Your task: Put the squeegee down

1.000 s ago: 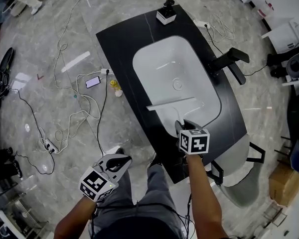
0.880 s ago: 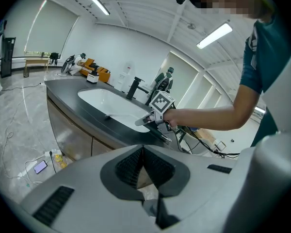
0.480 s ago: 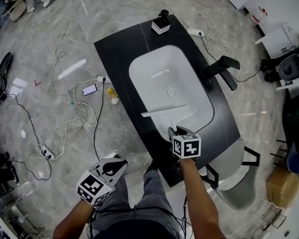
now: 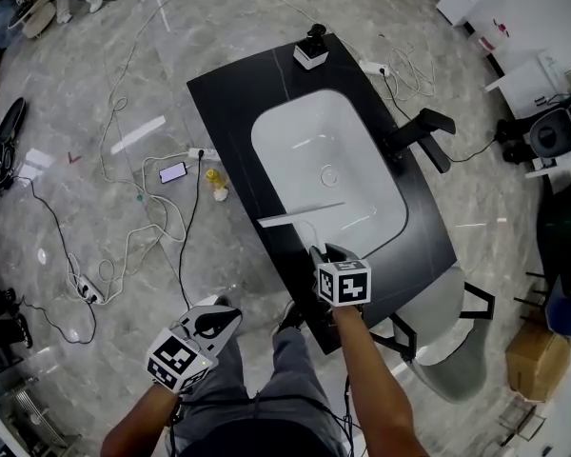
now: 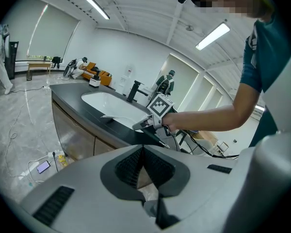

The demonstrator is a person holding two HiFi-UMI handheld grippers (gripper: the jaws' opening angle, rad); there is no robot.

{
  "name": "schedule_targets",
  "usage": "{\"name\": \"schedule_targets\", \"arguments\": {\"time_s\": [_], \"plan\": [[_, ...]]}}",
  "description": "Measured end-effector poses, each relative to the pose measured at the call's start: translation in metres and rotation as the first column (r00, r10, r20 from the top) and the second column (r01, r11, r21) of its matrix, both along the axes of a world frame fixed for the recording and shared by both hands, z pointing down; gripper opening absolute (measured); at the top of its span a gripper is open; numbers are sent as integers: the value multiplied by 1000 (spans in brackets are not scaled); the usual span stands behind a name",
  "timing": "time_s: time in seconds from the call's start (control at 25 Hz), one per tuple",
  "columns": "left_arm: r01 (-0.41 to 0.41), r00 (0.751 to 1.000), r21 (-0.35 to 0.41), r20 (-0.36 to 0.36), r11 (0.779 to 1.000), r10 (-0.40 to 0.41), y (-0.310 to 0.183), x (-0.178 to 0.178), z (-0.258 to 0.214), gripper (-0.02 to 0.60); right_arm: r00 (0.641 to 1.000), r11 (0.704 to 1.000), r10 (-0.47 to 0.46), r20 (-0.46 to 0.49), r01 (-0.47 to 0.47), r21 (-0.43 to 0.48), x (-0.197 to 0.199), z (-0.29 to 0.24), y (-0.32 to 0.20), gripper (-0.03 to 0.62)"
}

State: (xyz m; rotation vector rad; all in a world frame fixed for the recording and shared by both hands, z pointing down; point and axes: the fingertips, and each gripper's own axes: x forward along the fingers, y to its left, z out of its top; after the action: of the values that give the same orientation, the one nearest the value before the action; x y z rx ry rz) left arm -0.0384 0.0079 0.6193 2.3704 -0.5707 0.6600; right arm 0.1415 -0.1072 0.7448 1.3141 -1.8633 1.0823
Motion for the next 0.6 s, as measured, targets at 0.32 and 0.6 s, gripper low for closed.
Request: {"name": "schedule_targets", "arguments": {"time_s": [0.32,0.6], "plan": [[4,1000,6,-5,1000,-4,2,-2,-4,5,1000,999,-19,-2,19,39,-9,-9,9,98],[7,1000,21,-7,1000,-7,0,-5,-13,5,999,998,-40,27,39,43,-31,-15,19,103]]}}
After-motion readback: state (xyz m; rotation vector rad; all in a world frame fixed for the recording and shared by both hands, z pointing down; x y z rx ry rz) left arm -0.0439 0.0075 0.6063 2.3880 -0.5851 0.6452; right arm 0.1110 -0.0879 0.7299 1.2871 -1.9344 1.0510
